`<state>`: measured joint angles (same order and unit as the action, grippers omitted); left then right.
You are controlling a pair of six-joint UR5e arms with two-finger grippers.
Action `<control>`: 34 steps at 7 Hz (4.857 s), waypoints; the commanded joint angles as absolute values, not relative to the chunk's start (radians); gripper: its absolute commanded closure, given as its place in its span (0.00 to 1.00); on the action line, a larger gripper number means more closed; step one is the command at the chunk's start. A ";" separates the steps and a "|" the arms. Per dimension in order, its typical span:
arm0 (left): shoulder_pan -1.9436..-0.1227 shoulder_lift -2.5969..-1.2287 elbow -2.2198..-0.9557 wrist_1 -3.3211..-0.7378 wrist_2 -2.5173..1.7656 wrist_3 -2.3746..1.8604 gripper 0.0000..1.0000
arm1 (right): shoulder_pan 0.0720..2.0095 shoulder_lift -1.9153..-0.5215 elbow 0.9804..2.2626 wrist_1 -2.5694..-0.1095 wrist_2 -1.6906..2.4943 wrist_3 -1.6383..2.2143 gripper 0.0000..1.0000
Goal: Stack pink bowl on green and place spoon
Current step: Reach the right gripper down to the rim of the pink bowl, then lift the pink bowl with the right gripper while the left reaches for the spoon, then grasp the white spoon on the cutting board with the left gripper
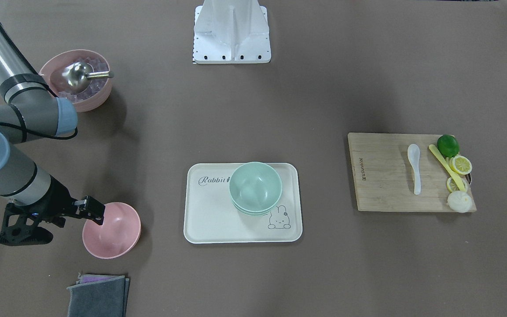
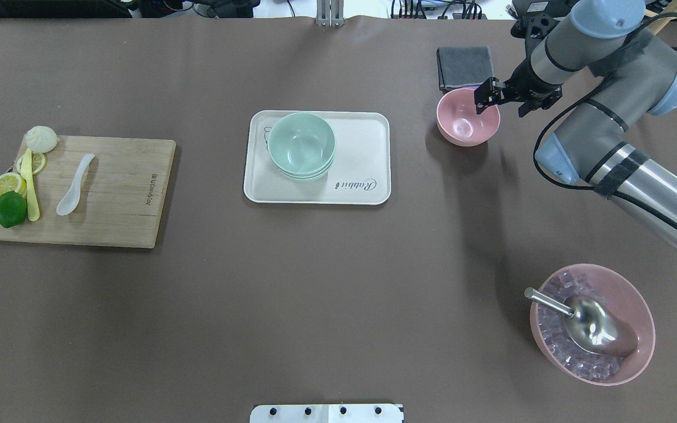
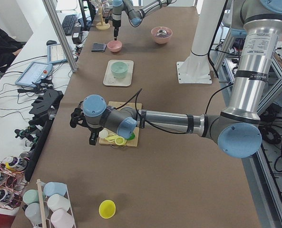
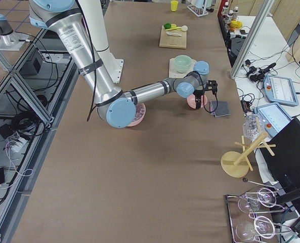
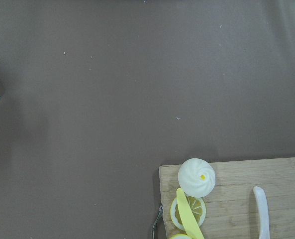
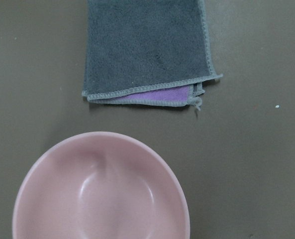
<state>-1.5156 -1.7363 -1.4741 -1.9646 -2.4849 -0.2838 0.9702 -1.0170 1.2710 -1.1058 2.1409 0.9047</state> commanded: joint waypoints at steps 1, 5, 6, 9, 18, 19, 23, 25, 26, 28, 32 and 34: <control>-1.516 -1.736 -1.471 -1.968 -2.482 -0.284 0.01 | 0.945 -1.015 1.224 -1.078 2.111 0.925 0.13; -1.516 -1.732 -1.471 -1.970 -2.484 -0.284 0.02 | 0.951 -1.015 1.235 -1.081 2.128 0.956 1.00; -1.514 -1.726 -1.465 -1.971 -2.484 -0.282 0.02 | 0.975 -1.012 1.236 -1.083 2.178 0.957 1.00; -1.453 -1.742 -1.471 -1.964 -2.449 -0.304 0.02 | 1.037 -0.967 1.258 -1.083 2.264 1.061 1.00; -0.970 -1.850 -1.491 -2.043 -2.108 -0.831 0.14 | 1.028 -0.845 1.258 -1.080 2.255 1.226 1.00; -0.959 -1.844 -1.488 -2.043 -2.091 -0.824 0.19 | 1.029 -0.845 1.259 -1.078 2.256 1.226 1.00; -0.956 -1.792 -1.486 -2.112 -2.092 -0.807 0.26 | 1.025 -0.844 1.259 -1.077 2.255 1.226 1.00; -0.945 -1.792 -1.482 -2.112 -2.091 -0.807 0.40 | 1.023 -0.845 1.259 -1.077 2.255 1.226 1.00; -0.934 -1.792 -1.485 -2.112 -2.091 -0.807 0.54 | 1.022 -0.845 1.259 -1.077 2.255 1.226 1.00; -0.934 -1.790 -1.489 -2.112 -2.091 -0.808 0.91 | 1.022 -0.845 1.259 -1.078 2.255 1.226 1.00; -0.984 -1.766 -1.593 -2.074 -2.208 -0.810 1.00 | 1.022 -0.844 1.285 -1.078 2.255 1.255 1.00; -1.087 -1.839 -1.687 -1.917 -2.375 -0.828 1.00 | 1.019 -0.833 1.319 -1.078 2.255 1.319 1.00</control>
<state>-1.0329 -1.7910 -1.6384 -2.0058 -2.2804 -0.8204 1.0204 -0.8410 1.3004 -1.0790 2.2550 1.2813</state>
